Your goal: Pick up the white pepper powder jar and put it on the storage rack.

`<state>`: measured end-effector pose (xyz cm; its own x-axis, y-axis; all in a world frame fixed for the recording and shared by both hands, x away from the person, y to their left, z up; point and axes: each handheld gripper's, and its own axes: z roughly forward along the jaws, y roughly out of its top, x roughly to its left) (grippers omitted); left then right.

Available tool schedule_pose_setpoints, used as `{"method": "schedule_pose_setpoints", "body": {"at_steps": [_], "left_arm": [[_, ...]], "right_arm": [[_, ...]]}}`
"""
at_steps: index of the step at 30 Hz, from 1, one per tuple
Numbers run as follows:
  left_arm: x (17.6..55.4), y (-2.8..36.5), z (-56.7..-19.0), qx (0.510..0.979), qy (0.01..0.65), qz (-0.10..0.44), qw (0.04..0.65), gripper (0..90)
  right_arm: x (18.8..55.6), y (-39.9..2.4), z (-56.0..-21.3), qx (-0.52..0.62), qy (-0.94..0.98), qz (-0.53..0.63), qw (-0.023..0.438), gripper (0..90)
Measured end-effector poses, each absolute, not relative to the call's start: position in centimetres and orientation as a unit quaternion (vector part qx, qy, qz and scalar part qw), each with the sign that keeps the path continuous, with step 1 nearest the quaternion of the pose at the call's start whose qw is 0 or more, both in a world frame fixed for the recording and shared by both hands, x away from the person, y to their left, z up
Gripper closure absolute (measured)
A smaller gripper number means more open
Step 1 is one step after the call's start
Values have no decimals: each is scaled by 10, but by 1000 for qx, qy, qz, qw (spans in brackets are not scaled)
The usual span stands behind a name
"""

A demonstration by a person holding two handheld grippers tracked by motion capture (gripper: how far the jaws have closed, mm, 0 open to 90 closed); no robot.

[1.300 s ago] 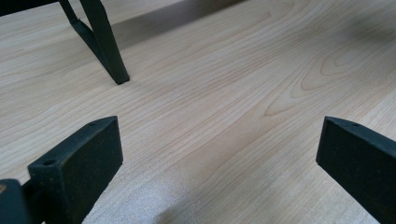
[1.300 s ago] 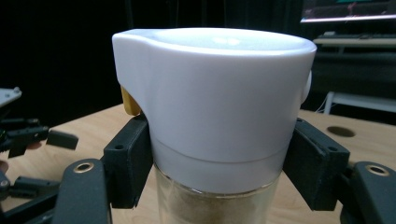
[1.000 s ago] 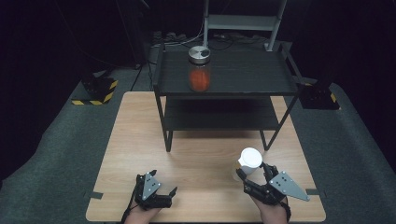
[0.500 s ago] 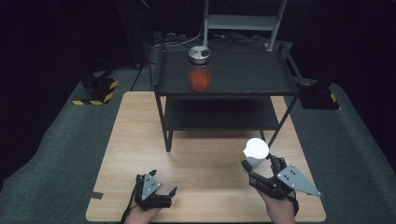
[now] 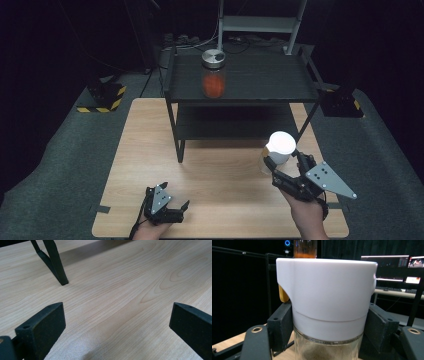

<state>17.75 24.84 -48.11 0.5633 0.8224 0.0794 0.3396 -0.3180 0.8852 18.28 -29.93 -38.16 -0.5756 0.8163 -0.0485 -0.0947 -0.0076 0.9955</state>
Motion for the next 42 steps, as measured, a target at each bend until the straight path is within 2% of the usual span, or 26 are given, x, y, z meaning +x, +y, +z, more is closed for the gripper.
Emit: {"method": "schedule_pose_setpoints", "body": {"at_steps": [42], "left_arm": [[179, 252, -482, 765, 376, 265, 450, 6]], "right_arm": [[228, -281, -284, 305, 571, 647, 402, 300]]}}
